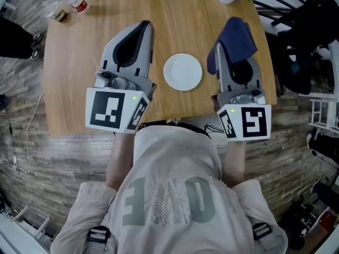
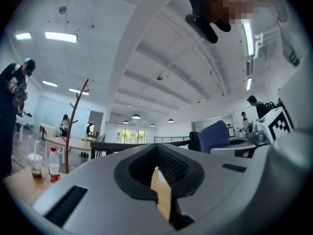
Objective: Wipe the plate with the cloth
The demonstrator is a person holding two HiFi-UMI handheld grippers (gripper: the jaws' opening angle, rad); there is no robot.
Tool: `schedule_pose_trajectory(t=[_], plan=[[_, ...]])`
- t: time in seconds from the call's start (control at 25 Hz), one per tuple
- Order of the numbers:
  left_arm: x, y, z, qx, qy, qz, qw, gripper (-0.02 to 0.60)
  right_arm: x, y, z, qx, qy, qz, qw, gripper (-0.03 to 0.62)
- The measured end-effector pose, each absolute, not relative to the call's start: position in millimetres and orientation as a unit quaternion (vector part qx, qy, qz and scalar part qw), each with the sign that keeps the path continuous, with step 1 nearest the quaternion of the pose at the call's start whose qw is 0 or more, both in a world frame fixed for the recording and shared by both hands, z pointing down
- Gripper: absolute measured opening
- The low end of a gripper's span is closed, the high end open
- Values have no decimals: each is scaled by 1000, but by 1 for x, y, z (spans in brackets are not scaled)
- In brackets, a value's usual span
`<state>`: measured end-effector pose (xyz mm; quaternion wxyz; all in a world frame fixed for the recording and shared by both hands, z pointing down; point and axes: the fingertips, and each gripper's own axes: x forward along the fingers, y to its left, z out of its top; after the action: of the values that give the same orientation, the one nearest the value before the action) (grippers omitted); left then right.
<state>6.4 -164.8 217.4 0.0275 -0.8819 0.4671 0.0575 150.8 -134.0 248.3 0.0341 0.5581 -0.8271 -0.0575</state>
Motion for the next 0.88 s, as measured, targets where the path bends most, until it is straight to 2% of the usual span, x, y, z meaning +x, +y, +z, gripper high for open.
schedule_pose_trajectory(t=[0.08,0.24,0.88], plan=[[15,-157,202,-885,458,62,53,6,166,-125,243,577,-815,-55,17,57],[28,-145,188,-889,446,63,79,6,178,-114,246,596,-798,-77,45,55],[44,-136,176,-891,437,58,105,6,184,-105,244,601,-793,-84,45,55]])
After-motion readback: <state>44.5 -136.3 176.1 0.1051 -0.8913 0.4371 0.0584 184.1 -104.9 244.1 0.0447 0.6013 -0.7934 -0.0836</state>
